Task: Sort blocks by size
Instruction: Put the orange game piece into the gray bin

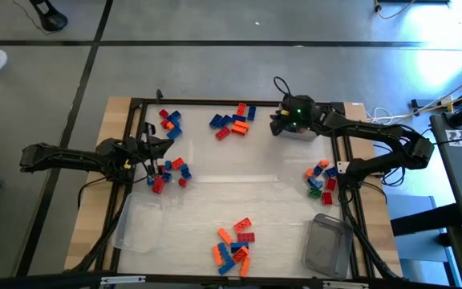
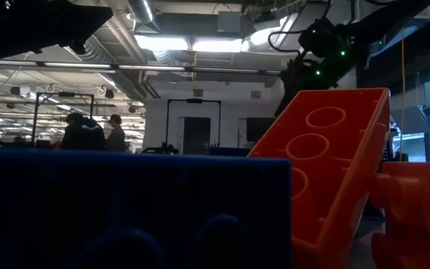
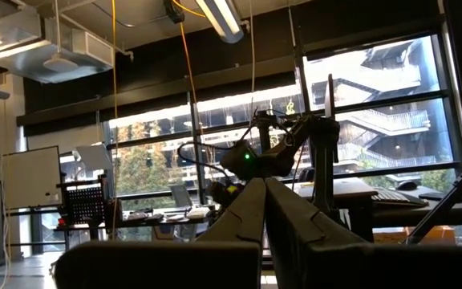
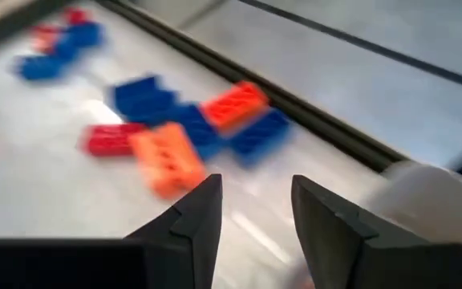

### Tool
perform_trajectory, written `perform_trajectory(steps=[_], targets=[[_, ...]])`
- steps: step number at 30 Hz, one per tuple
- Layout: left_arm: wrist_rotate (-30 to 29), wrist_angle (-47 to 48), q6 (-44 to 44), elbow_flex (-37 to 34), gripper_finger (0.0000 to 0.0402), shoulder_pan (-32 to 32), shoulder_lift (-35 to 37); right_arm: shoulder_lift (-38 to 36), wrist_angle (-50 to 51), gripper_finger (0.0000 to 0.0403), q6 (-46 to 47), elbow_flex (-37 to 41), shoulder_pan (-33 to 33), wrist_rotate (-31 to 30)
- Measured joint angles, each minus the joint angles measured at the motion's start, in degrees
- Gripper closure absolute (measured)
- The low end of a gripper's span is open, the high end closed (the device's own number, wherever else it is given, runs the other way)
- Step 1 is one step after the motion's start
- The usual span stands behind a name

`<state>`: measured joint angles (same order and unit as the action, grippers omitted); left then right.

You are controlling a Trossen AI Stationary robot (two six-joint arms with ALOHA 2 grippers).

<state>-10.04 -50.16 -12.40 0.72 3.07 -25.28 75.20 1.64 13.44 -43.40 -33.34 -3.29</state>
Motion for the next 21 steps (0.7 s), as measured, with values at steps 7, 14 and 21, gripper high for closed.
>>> perform_trajectory(steps=[7,14,21], targets=[[0.00,-0.01,0.00,0.00,0.0402,0.00,0.01,0.21,-2.49,0.0247,-1.67,0.00,1.11,5.86],[-0.02,-0.04,-0.09,0.01,0.0402,0.02,0.00,4.70,-9.05,0.0160,-4.81,-0.02,6.10,5.17],[-0.01,-0.04,-0.26,0.00,0.0402,0.02,0.00,8.85,-15.65,0.0082,-4.55,-0.04,9.35,0.53]])
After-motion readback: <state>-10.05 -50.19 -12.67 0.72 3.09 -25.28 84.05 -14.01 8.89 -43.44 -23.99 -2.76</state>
